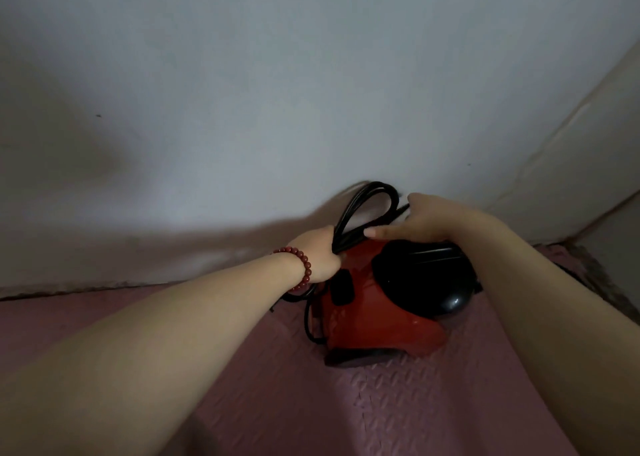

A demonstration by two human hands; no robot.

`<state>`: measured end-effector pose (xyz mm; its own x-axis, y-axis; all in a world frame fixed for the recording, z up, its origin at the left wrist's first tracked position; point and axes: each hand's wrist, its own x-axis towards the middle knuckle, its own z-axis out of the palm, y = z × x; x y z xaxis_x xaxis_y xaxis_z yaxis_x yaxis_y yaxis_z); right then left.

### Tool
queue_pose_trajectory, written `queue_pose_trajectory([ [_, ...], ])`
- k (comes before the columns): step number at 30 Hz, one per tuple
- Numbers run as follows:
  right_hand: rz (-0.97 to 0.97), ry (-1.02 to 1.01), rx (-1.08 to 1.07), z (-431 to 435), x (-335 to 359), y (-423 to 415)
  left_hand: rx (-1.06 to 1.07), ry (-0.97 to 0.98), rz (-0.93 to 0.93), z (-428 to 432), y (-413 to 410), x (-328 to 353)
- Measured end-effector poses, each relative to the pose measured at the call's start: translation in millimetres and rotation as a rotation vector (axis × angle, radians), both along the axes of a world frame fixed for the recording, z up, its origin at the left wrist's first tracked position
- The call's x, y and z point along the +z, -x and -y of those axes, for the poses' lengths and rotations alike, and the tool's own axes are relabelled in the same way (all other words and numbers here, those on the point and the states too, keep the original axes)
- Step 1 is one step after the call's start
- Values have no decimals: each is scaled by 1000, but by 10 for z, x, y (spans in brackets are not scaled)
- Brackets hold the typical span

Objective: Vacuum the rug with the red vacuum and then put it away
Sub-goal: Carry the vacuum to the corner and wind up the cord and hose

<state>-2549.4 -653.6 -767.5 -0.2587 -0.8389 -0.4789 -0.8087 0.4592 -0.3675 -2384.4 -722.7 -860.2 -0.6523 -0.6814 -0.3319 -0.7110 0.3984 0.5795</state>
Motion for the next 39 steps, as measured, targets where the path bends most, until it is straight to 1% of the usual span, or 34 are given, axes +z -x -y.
queue_pose_trajectory([
  [3, -159, -207, 93, -107, -27, 68, 66, -29, 23, -8, 20, 12],
  [5, -229, -260, 190, -139, -184, 84, 42, -48, 55, -11, 11, 50],
  [6, -270, -226, 236, -152, -288, 87, 24, -46, 75, -13, 2, 72],
  [7, -303, -150, 267, -180, -366, 67, 12, -35, 91, -13, -5, 90],
  [10, -363, 100, 268, -272, -521, 14, -24, 9, 142, -21, -29, 133],
  [12, -389, 191, 284, -320, -561, -36, -57, 52, 193, -47, -63, 182],
  [15, -395, 269, 298, -326, -598, -160, -91, 123, 262, -70, -112, 217],
  [19, -384, 336, 384, -227, -637, -389, -53, 172, 330, -16, -235, 188],
  [21, -320, 302, 420, -166, -615, -474, -36, 198, 374, 17, -312, 175],
  [23, -211, 273, 391, -89, -542, -486, -30, 251, 393, 50, -368, 167],
  [25, -121, 334, 328, -10, -433, -426, -39, 291, 387, 62, -385, 177],
  [28, -80, 435, 287, 111, -304, -311, -42, 353, 355, 73, -354, 193],
  [30, -78, 424, 303, 176, -298, -307, -30, 405, 327, 83, -338, 209],
  [34, -107, 390, 329, 235, -424, -352, -40, 436, 289, 121, -292, 229],
  [39, -233, 343, 303, 309, -482, -359, -26, 513, 188, 190, -193, 238],
])
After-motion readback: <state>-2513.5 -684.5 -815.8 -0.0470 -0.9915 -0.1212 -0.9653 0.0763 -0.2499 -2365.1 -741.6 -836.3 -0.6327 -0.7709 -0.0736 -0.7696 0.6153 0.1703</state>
